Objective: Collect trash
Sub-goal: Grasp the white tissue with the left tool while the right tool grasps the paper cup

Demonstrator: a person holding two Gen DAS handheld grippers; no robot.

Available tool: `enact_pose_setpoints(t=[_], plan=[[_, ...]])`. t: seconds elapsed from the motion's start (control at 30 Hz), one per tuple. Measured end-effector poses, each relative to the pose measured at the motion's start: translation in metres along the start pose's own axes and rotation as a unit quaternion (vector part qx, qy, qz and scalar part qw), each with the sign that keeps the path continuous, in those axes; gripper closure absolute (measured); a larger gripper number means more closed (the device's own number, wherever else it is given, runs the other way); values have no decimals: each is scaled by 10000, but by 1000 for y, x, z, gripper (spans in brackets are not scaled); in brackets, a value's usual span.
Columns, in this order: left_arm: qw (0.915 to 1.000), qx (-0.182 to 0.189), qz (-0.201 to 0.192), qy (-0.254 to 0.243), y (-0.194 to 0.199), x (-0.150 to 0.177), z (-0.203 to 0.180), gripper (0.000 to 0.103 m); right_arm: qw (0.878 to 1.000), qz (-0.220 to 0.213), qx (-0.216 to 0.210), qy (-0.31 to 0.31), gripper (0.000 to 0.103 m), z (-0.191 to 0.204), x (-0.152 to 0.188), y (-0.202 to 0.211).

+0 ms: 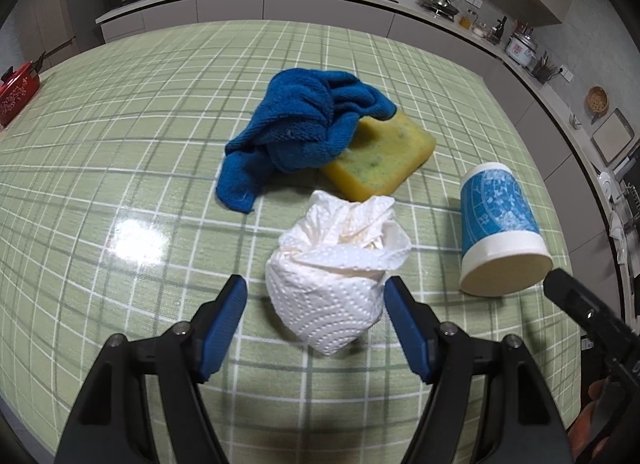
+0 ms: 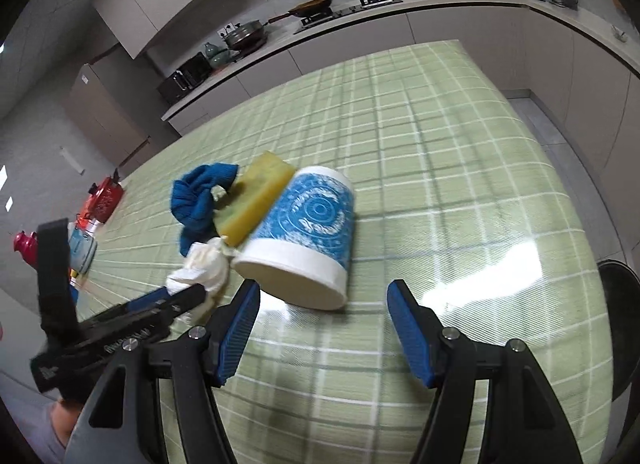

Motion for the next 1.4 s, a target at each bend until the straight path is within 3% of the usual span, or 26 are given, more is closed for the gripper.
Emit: enact_pose_setpoints(t=[0.27,0.5,0.67,0.8,0.93,1.0,1.1,1.27,1.4], plan=[[10000,28,-57,-12,-5,-5,12,35,9999,-30,-95,-46,30,28,-18,-8],[9999,93,-13,-34,-6,-7,20,38,9987,125,471,-173,28,34,-29,-36],[9997,224,-39,-84,-7,-13,19,39,9975,340,585,-185,28,37,-26,-54],[9993,371,-65,-65,-6,-18,18,51,9969,421,633,-224,28,37,-22,-59],[9991,410,-52,-23,-5,-18,20,51,9968,455,622,-198,29,35,-20,-61],[9993,359,-87,16,-3,-18,20,42,9968,474,620,-149,29,36,-21,-62],[9994,296,-174,4,-1,-17,19,35,9970,435,642,-50,31,37,-20,-60],[9990,370,-218,-79,-4,-20,14,35,9968,484,641,40,31,38,-19,-61],[9987,472,-166,-102,-9,-20,11,56,9969,485,619,98,31,39,-19,-61]])
Point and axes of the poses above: each gripper's, at about its wrist camera, not at the fingertips, and y roughly against the way its jaws point, z to its left, x to its underside, the point moved 4 cm from there along -y, roughly the way its jaws point, and after that the axes turned 14 degrees about x, right-handed, at the moved point
